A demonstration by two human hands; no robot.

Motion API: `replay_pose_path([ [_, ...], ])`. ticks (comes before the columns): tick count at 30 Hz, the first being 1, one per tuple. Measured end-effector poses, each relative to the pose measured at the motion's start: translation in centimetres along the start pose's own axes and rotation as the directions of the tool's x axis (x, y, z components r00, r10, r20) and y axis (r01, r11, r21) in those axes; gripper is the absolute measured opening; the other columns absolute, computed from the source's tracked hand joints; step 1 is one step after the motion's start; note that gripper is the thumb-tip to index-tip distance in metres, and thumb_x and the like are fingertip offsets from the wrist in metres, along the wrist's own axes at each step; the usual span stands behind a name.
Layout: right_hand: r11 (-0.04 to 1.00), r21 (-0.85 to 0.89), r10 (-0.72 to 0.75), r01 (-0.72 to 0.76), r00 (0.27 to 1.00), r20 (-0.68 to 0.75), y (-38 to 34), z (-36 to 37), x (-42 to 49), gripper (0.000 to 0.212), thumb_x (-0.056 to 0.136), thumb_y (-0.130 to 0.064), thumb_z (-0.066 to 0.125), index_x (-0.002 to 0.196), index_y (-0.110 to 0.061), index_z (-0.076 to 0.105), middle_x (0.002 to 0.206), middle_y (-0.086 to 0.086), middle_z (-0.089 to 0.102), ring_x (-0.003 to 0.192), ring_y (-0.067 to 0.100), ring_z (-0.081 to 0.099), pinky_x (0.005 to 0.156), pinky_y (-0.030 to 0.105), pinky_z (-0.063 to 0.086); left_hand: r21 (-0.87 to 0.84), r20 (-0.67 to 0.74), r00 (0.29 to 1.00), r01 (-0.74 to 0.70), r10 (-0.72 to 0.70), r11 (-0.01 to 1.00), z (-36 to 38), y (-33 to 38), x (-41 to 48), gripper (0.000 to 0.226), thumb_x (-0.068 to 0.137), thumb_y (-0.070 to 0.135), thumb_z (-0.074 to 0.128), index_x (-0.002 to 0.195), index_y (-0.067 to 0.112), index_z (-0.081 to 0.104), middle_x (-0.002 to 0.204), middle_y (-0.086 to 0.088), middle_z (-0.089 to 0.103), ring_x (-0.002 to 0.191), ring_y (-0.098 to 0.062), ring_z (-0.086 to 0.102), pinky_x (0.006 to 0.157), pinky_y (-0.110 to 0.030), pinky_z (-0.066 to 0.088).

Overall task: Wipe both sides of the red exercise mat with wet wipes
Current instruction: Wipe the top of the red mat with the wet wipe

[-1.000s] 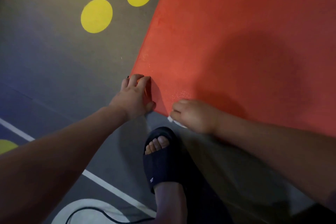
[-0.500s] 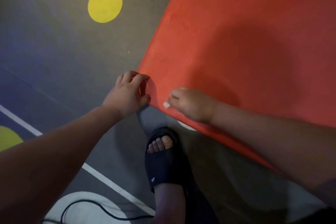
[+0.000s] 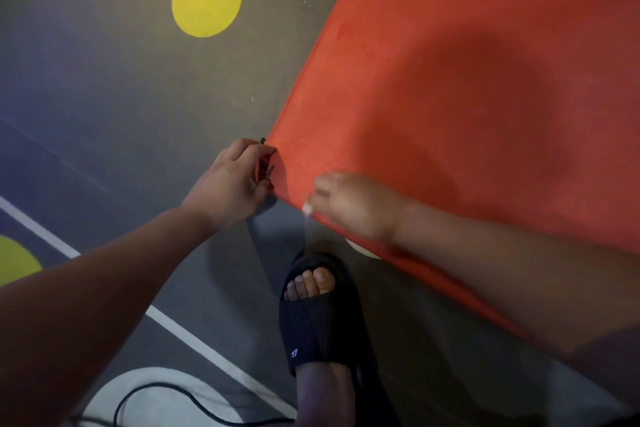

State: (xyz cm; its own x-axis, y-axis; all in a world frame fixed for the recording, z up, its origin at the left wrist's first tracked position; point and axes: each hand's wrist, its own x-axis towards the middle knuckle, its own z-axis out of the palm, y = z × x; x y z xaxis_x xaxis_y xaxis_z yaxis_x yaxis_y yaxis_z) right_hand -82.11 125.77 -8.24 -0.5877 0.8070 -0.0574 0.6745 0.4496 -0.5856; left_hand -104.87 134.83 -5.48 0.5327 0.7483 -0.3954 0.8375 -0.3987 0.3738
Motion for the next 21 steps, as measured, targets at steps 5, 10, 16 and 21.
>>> replay_pose_path([
  [5, 0.897, -0.008, 0.390, -0.441, 0.803, -0.451, 5.6, -3.1, 2.6, 0.028, 0.090, -0.022, 0.046, 0.090, -0.006, 0.069, 0.083, 0.019, 0.056, 0.072, 0.041, 0.059, 0.058, 0.041, 0.045, -0.022, -0.001, 0.999, -0.040, 0.040, 0.999, 0.0, -0.7, 0.5, 0.064, 0.078, 0.041, 0.052, 0.135, 0.013, 0.057, 0.130, -0.009, 0.054, 0.120, -0.032, 0.057, 0.108, -0.043, 0.045],
  [10, 0.984, -0.092, 0.135, -0.152, 0.977, -0.164, -1.8, 1.3, 2.2, 0.024, 0.091, -0.014, 0.055, 0.112, -0.009, 0.065, 0.092, 0.013, 0.056, 0.086, 0.036, 0.058, 0.064, 0.040, 0.046, -0.042, -0.017, 1.000, -0.009, 0.008, 0.999, -0.3, -1.5, 0.4, 0.065, 0.076, 0.031, 0.035, 0.134, 0.013, 0.058, 0.132, -0.007, 0.055, 0.123, -0.030, 0.056, 0.109, -0.035, 0.044],
  [16, 0.984, -0.110, 0.104, -0.139, 0.955, -0.277, 3.7, -1.9, 5.4, 0.045, 0.091, -0.031, 0.031, 0.090, -0.004, 0.067, 0.085, 0.017, 0.055, 0.079, 0.038, 0.057, 0.062, 0.042, 0.048, 0.006, -0.044, 0.993, 0.114, -0.114, 0.993, -0.9, -3.2, 0.4, 0.074, 0.070, 0.028, 0.026, 0.132, 0.008, 0.061, 0.131, -0.017, 0.057, 0.124, -0.039, 0.054, 0.109, -0.041, 0.044],
  [21, 0.931, -0.023, 0.317, -0.365, 0.838, -0.444, 1.8, -0.2, 6.7, 0.016, 0.089, -0.011, 0.053, 0.092, -0.005, 0.068, 0.081, 0.016, 0.055, 0.074, 0.038, 0.057, 0.059, 0.042, 0.048, 0.053, -0.010, 0.988, 0.157, -0.157, 0.986, -0.8, -3.6, 0.4, 0.070, 0.071, 0.022, 0.033, 0.133, 0.007, 0.061, 0.132, -0.019, 0.055, 0.124, -0.044, 0.051, 0.109, -0.047, 0.043],
])
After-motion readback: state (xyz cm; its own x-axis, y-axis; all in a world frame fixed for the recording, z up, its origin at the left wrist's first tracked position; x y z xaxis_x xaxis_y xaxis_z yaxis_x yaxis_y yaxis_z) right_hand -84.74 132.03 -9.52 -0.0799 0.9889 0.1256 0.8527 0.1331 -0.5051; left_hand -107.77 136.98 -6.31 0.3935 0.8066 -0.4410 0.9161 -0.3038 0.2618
